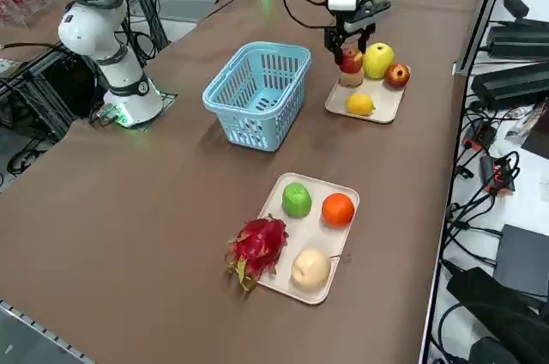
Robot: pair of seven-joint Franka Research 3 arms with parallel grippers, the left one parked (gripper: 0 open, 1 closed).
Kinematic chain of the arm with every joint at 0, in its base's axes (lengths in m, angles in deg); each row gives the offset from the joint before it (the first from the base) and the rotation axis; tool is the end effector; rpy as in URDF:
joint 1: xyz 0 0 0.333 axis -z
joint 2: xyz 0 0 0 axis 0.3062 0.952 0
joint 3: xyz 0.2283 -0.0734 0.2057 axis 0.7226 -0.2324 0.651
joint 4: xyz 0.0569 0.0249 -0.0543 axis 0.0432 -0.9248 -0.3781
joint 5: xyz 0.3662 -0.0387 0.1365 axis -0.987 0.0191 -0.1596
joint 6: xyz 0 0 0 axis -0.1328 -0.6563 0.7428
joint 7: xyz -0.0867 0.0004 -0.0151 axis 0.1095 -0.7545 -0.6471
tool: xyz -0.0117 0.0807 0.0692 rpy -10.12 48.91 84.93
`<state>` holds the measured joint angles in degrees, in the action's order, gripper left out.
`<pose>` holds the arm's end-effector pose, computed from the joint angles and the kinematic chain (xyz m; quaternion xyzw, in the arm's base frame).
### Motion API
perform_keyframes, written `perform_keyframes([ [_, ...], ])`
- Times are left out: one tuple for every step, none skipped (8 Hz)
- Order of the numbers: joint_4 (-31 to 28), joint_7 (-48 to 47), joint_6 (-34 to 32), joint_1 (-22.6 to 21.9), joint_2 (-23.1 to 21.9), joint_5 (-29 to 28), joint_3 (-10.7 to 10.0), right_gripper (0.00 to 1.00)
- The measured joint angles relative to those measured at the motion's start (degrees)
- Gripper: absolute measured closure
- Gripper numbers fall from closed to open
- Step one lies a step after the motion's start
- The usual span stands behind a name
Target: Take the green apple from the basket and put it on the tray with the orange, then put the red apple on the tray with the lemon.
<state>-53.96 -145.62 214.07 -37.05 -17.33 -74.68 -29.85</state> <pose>0.6655 0.2346 0.3316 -0.9309 0.3624 -0.0139 0.0435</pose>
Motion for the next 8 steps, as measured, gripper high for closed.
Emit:
perform_keyframes([
  [0.34,0.0,2.13,-0.59,1.96,-0.01,0.01,0.14],
  [0.87,-0.02,3.19,-1.23,3.79,-0.01,0.02,0.14],
  [1.49,-0.04,3.69,-1.6,5.24,-0.01,0.02,0.14],
  [1.85,-0.04,3.81,-1.69,6.29,-0.01,0.02,0.14],
  [1.97,-0.04,3.83,-1.69,7.12,-0.01,0.0,0.14],
  [2.05,-0.04,3.87,-1.76,7.96,-0.01,0.0,0.14],
  [2.15,-0.04,4.0,-1.82,8.6,-0.01,0.0,0.14],
  [2.27,-0.04,4.25,-1.84,9.01,0.0,0.0,0.14],
])
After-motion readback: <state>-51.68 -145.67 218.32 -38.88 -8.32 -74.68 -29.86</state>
